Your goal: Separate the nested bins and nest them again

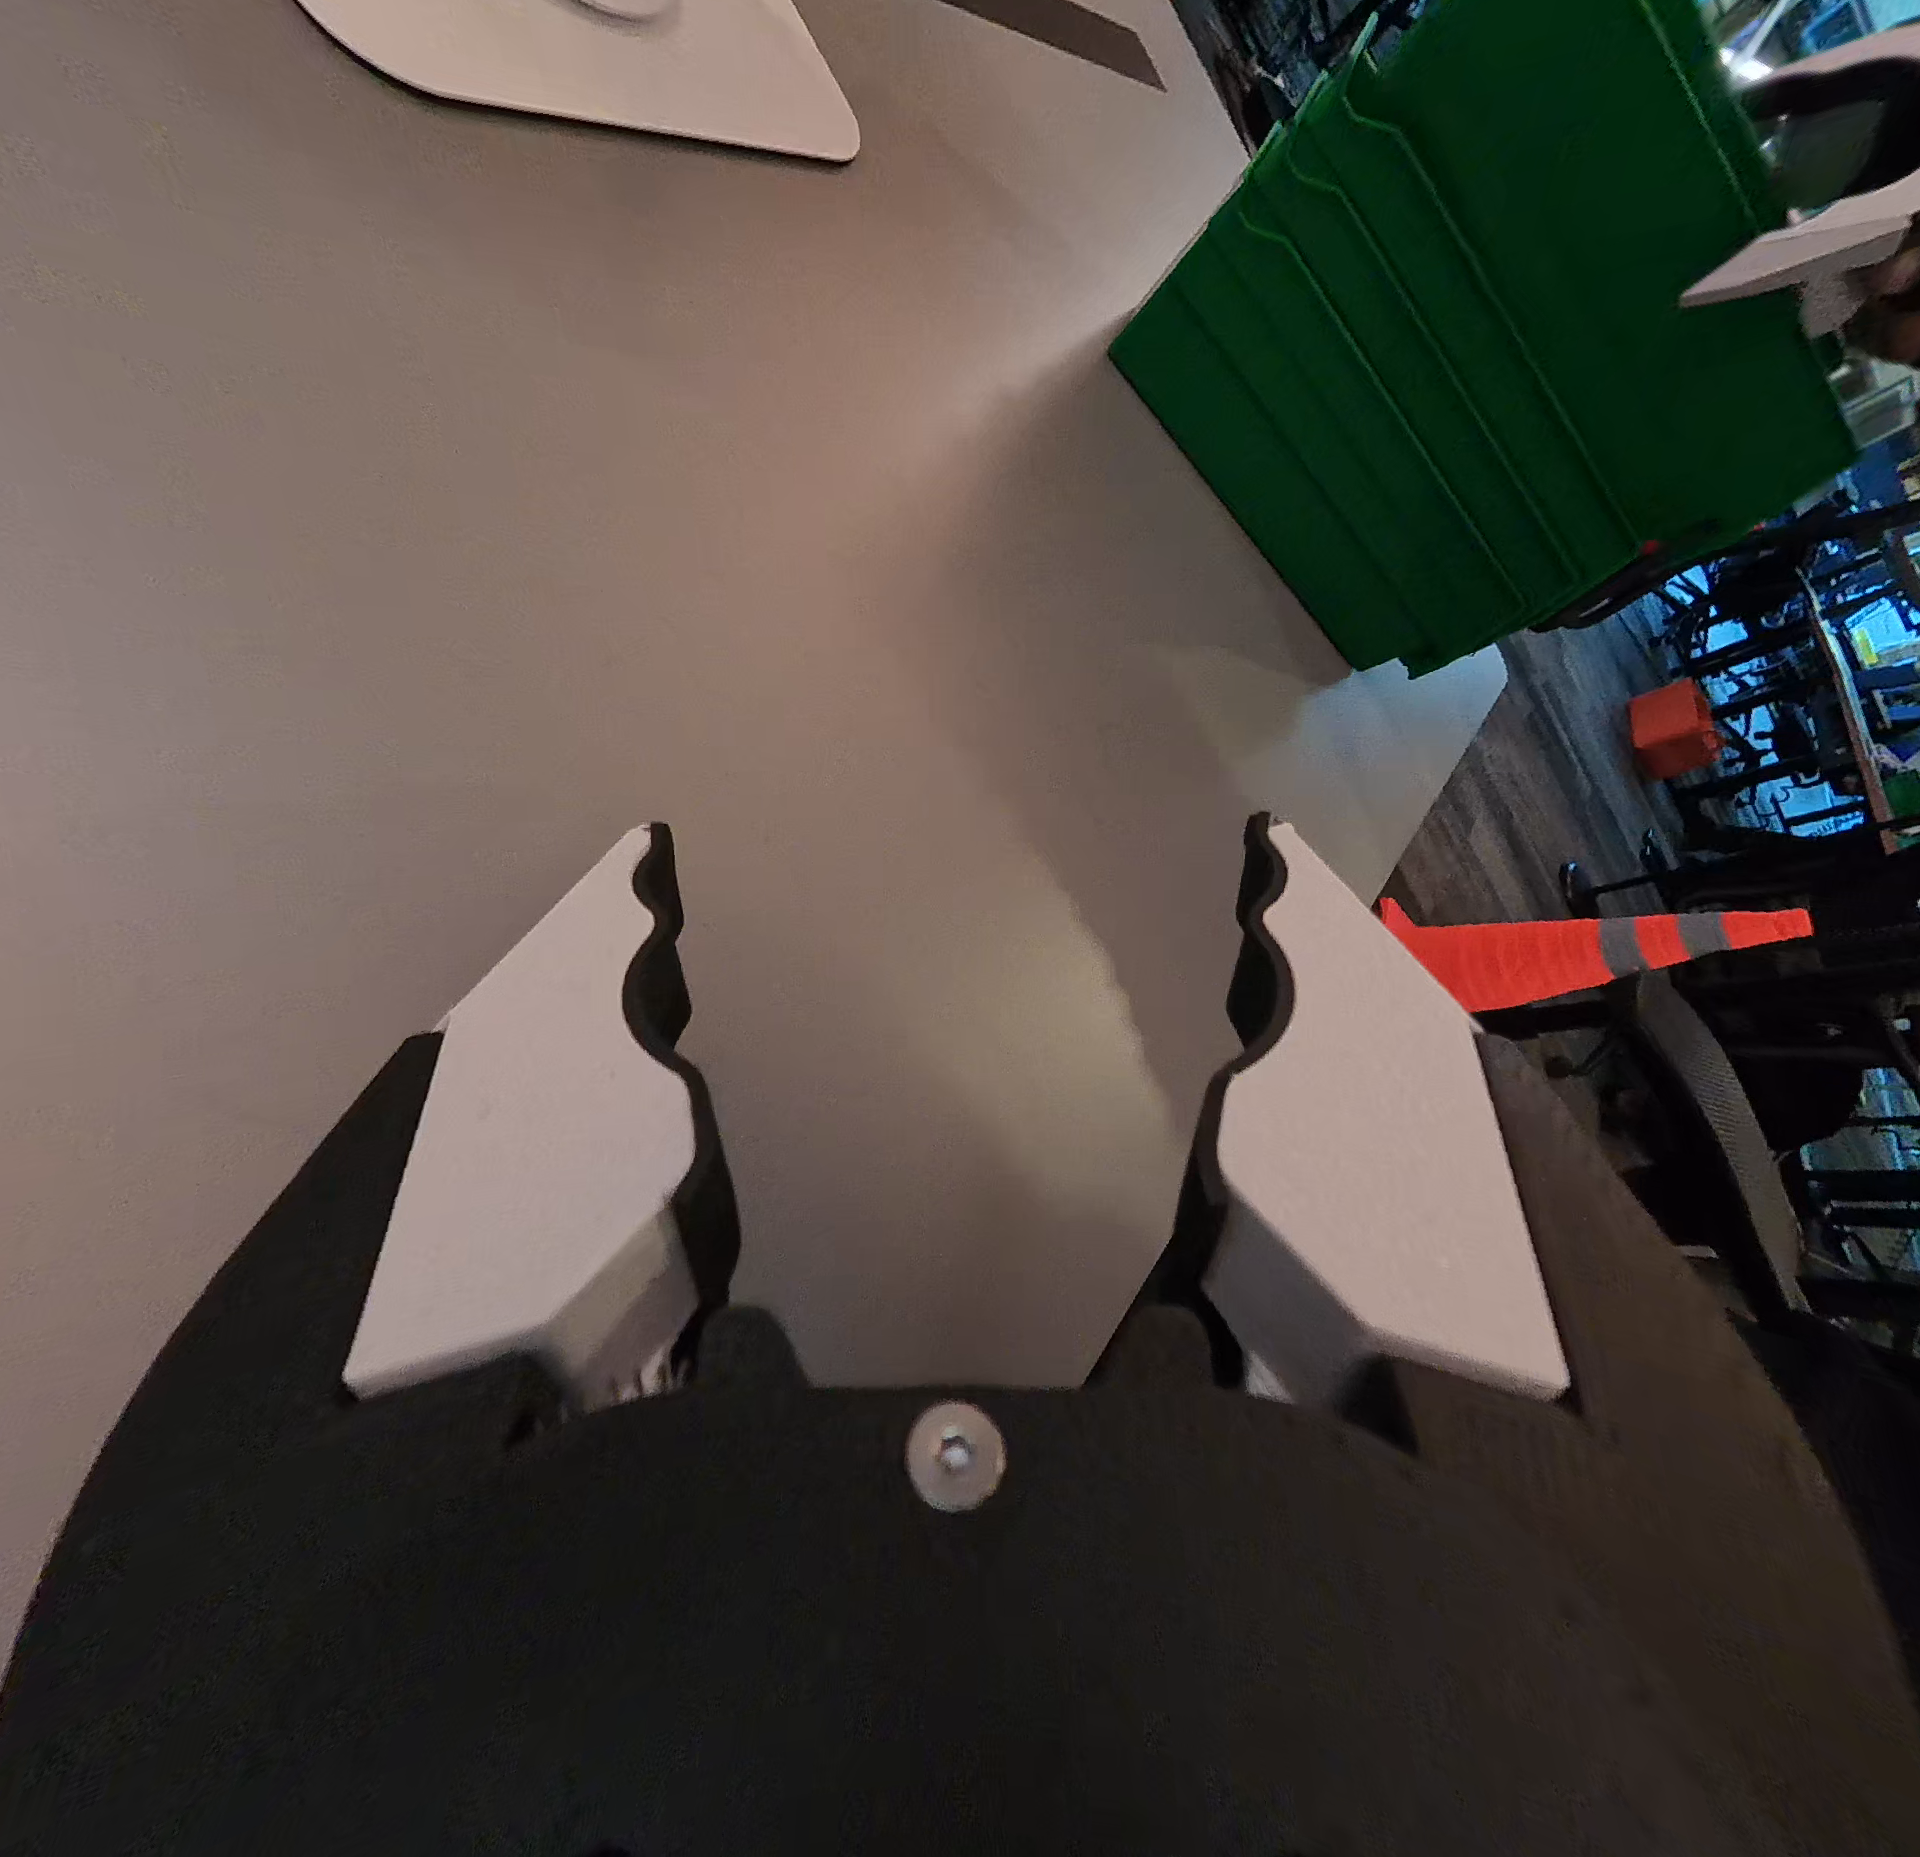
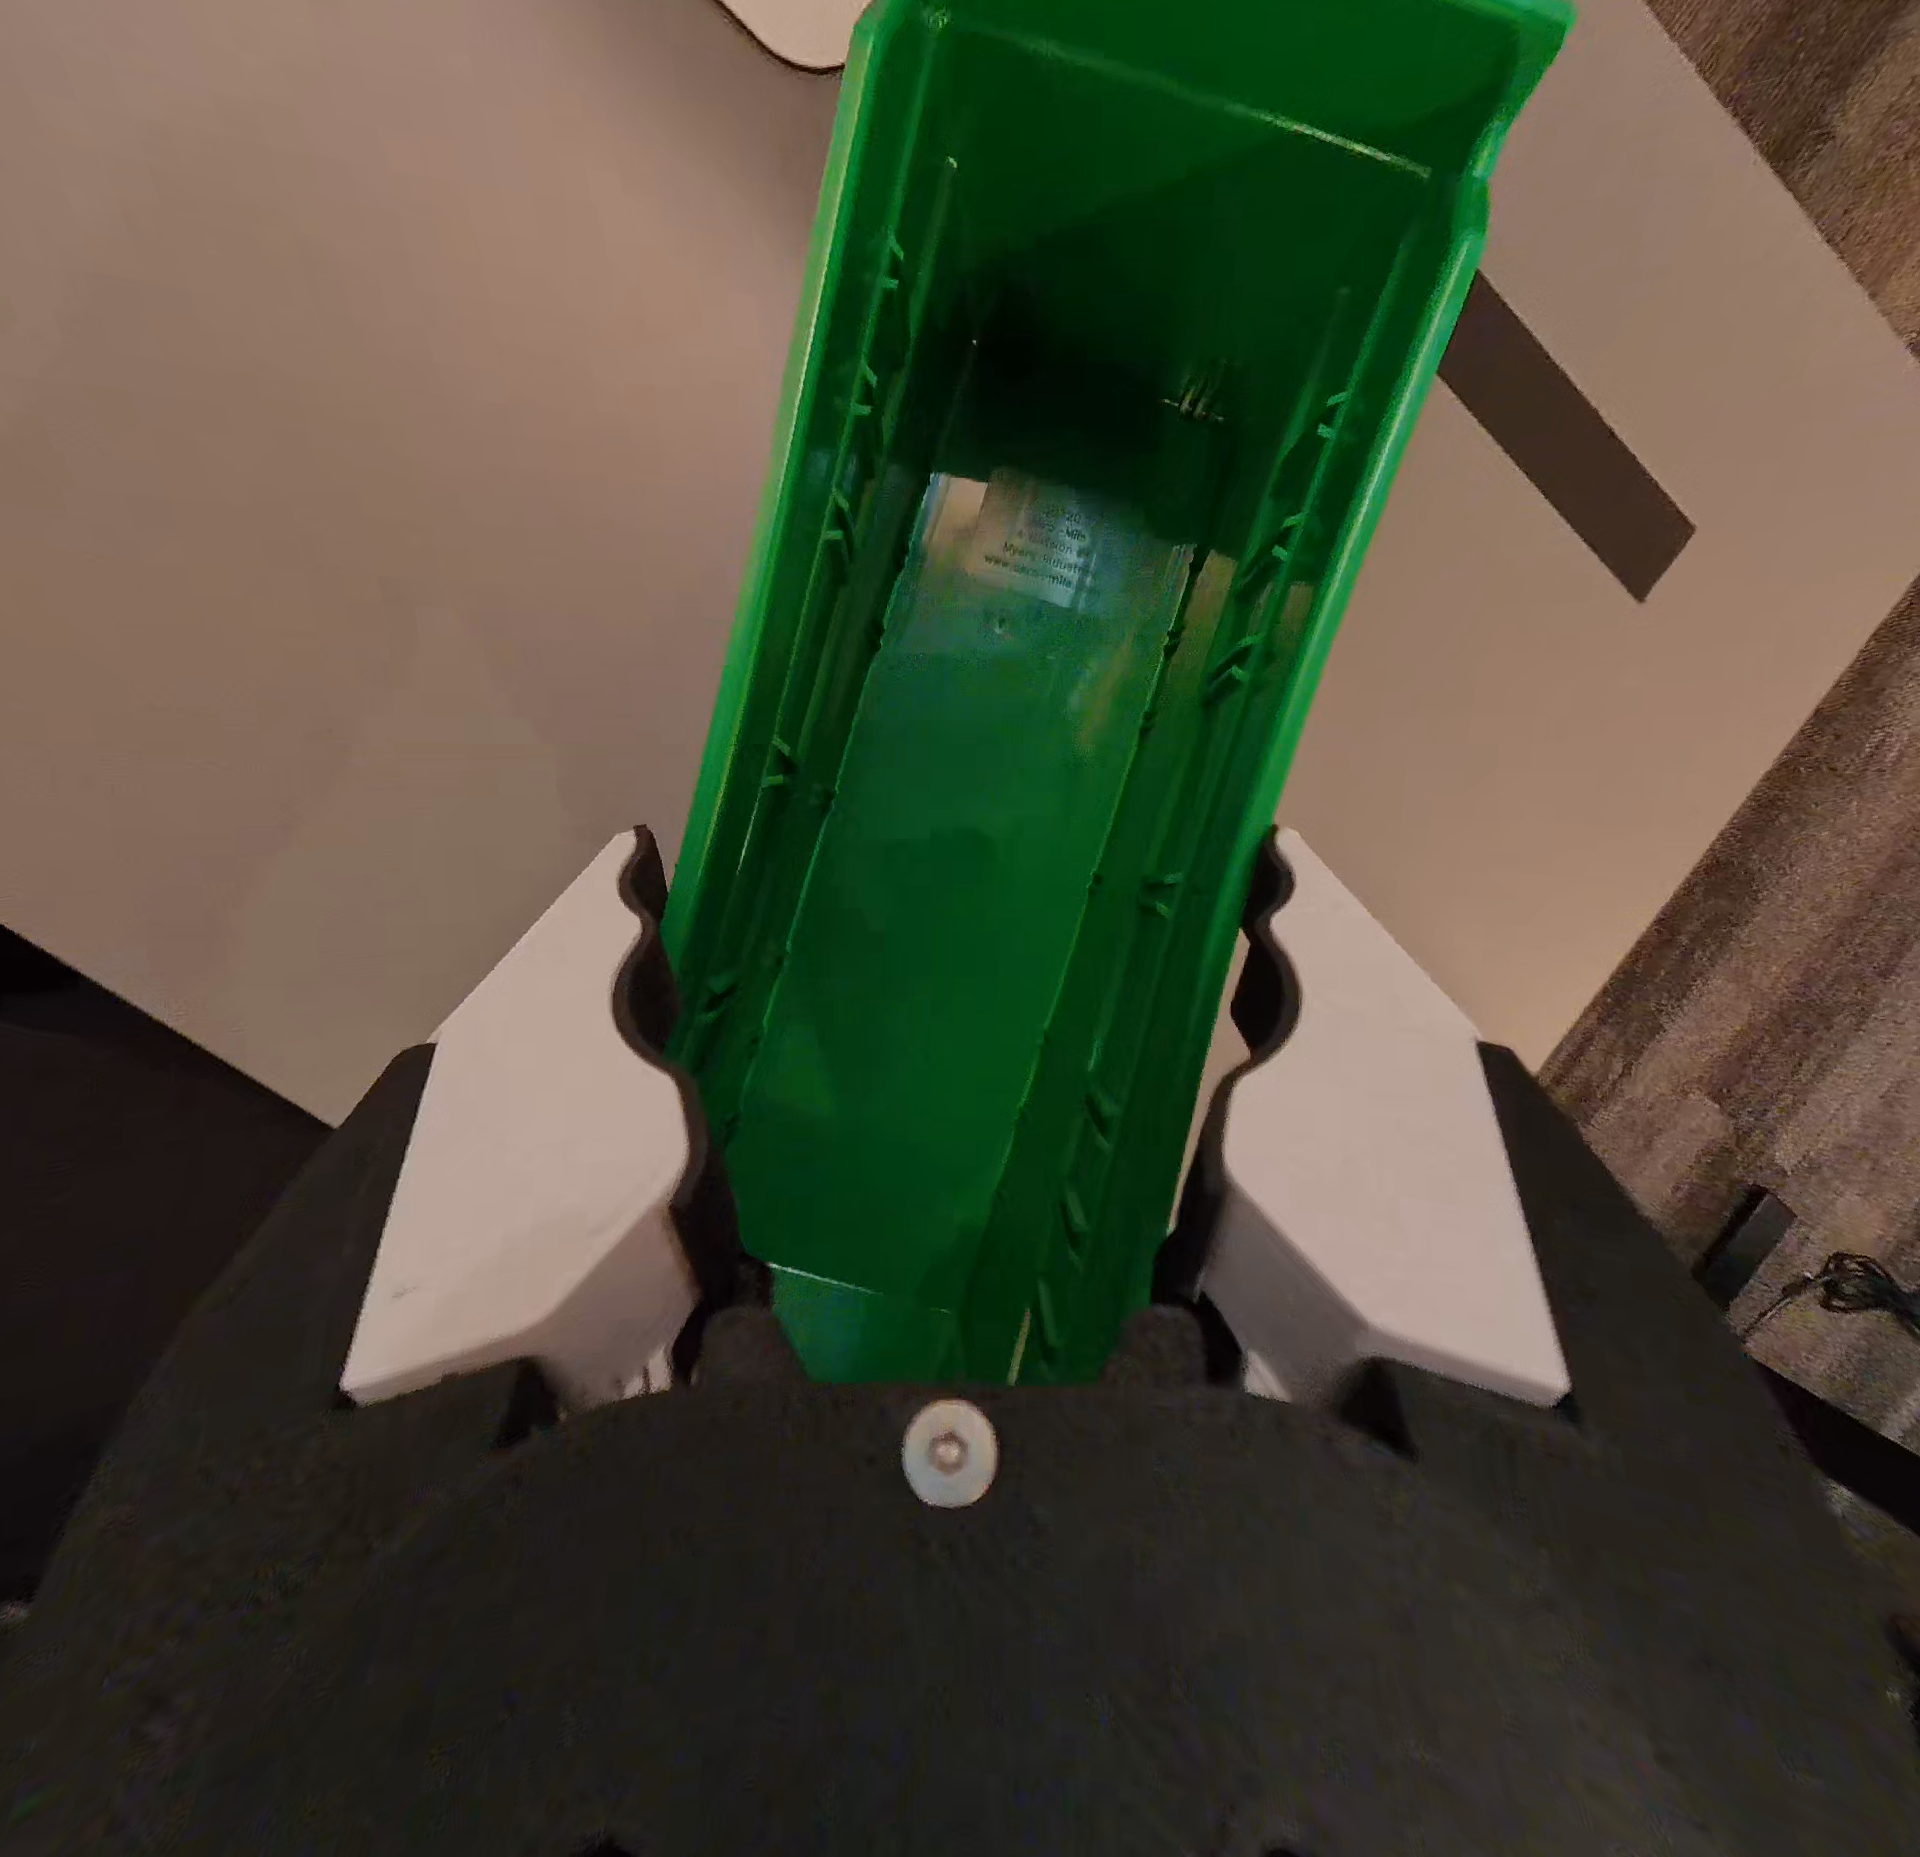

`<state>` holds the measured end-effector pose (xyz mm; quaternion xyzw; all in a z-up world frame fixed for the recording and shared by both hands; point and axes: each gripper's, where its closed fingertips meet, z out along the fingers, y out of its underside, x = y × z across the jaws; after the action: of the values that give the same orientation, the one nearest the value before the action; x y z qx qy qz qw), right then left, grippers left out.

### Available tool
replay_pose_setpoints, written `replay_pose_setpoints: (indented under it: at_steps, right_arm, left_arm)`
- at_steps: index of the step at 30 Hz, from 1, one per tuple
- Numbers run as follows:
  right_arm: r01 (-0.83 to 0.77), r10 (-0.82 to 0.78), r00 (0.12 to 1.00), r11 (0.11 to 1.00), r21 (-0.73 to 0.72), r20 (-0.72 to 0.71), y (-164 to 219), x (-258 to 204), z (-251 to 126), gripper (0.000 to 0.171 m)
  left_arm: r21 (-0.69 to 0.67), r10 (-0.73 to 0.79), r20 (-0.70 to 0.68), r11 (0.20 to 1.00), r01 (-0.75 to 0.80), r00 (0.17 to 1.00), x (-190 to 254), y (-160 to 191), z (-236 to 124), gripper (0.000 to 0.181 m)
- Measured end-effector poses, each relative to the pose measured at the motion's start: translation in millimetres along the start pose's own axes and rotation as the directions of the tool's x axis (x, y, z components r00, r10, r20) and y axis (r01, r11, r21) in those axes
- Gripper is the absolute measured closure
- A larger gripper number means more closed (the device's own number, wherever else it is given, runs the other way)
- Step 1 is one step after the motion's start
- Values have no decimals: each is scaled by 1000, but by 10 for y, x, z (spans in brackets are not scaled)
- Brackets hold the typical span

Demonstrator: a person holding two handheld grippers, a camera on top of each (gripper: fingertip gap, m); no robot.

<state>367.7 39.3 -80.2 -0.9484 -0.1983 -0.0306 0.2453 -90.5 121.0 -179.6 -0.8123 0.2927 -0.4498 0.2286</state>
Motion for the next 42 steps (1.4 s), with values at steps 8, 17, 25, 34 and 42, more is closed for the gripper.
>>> replay_pose_setpoints:
  at_steps: [8, 17, 25, 34, 42]
  right_arm:
    - [-58, 59, 996, 998, -7, 69, 163, -30, 409, 54]
    - [-60, 62, 998, 996, -63, 32, 248, -3, 482, 38]
    - [-55, 53, 998, 990, -129, -14, 226, -13, 392, 44]
    - [-66, 62, 998, 986, -150, -30, 228, -12, 382, 69]
    - [-46, 40, 998, 988, -150, -45, 220, 57, 303, 77]
  left_arm:
    - [7, -8, 5, 1000, 8, 1000, -50, 1, -30, 76]
    - [-25, 6, 2, 1000, -6, 1000, -19, 60, 39, 76]
    - [-26, 4, 0, 1000, -4, 1000, -19, 62, 46, 76]
    - [-27, 2, -3, 1000, -2, 1000, -28, 67, 42, 77]
    - [-32, 7, -3, 999, -7, 1000, -22, 76, 51, 77]
